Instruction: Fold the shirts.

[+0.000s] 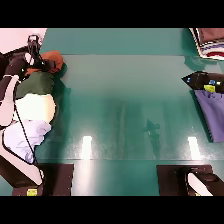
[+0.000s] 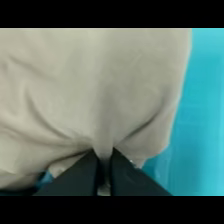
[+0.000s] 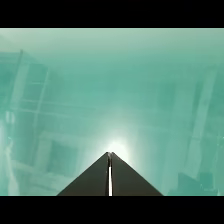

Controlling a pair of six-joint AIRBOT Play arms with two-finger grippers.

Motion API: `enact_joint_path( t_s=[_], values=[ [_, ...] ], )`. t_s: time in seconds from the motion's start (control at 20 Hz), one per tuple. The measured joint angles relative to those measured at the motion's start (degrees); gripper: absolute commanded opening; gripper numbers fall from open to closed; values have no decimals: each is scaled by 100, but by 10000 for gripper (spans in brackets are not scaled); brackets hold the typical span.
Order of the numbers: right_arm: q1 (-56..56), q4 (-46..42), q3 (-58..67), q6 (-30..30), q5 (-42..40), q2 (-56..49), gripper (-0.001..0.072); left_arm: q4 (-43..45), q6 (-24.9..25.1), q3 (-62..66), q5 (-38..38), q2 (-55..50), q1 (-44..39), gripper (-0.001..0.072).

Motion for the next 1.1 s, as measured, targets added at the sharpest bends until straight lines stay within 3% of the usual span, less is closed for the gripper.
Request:
enact_joint_path(
  t_s=[0.15,0.45,0.75,0.8,0.85,0.9,0.95,1.1],
  values=[
    [0,2,315,2,0,0,20,-7,0,673,-612,461,4,25],
    [0,-4,1552,0,-20,4,20,-245,352,1499,-1961,2511,-409,24],
    [0,-13,2293,-2,70,4,20,-275,306,1239,-3519,3620,-2048,28],
    [0,-11,2343,0,129,4,20,-280,247,1001,-3587,3668,-2374,80],
    [0,-13,2382,-2,197,4,20,-306,181,673,-3589,3711,-2721,409],
    [0,-13,2406,-2,275,4,20,-321,125,323,-3462,3735,-3018,560],
    [0,-11,2424,-2,367,4,20,-367,68,-61,-3324,3751,-3294,504],
    [0,-9,2459,-2,599,20,20,-356,-153,-758,-2920,3807,-3648,500]
  ],
)
